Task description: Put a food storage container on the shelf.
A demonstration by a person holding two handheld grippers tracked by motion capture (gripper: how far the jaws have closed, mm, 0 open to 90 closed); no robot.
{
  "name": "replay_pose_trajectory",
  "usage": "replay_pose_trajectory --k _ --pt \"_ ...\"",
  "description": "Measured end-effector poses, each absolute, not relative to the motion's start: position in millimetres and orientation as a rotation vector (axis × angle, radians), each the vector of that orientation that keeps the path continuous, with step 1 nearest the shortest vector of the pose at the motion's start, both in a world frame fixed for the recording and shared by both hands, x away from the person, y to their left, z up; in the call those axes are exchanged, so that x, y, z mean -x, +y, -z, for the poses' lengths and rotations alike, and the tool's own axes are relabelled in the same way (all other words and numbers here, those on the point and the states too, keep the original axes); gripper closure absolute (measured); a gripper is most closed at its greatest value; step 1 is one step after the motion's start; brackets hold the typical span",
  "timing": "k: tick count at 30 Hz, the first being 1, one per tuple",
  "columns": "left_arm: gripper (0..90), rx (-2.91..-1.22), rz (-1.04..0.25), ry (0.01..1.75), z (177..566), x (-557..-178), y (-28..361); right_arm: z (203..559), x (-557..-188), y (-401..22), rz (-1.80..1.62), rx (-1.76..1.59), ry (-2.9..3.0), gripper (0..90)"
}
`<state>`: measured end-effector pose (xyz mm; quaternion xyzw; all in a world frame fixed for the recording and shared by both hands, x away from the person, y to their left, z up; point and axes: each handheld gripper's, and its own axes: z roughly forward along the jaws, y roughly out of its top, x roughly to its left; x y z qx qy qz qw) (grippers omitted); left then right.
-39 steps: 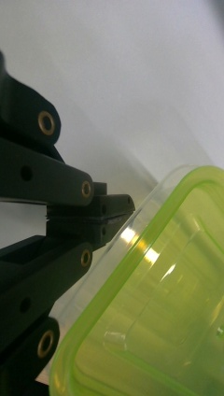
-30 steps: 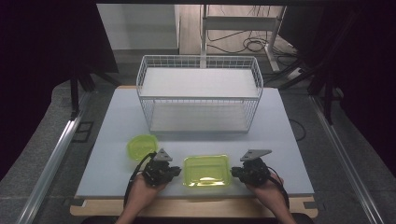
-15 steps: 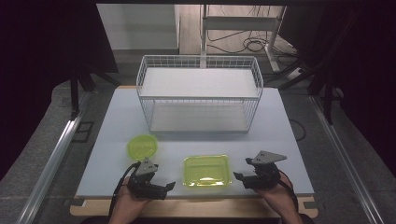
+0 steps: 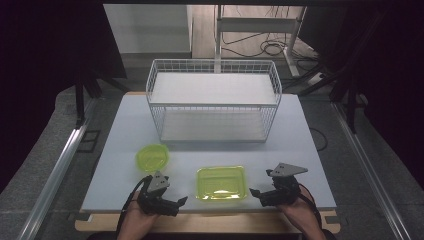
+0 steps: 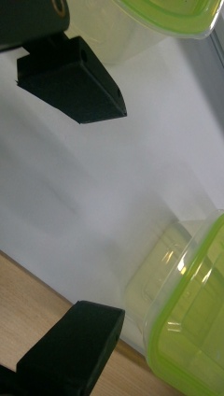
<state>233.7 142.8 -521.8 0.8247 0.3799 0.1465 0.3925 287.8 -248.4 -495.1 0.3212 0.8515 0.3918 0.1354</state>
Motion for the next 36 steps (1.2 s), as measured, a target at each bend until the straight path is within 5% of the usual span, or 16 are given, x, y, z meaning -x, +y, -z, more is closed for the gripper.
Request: replay_pose_trajectory --k 12,24,36 --pt "5.1 -2.105 -0.331 0.948 511 -240 130 490 -284 -235 -1.164 -0.981 2.485 4.2" --pt "7.2 -2.106 -0.354 0.951 513 -230 135 486 -292 -228 -1.216 -1.112 2.534 34.7" --pt "7.3 -2.123 -0.369 0.951 514 -218 134 494 -316 -223 -1.254 -1.302 2.63 51.0"
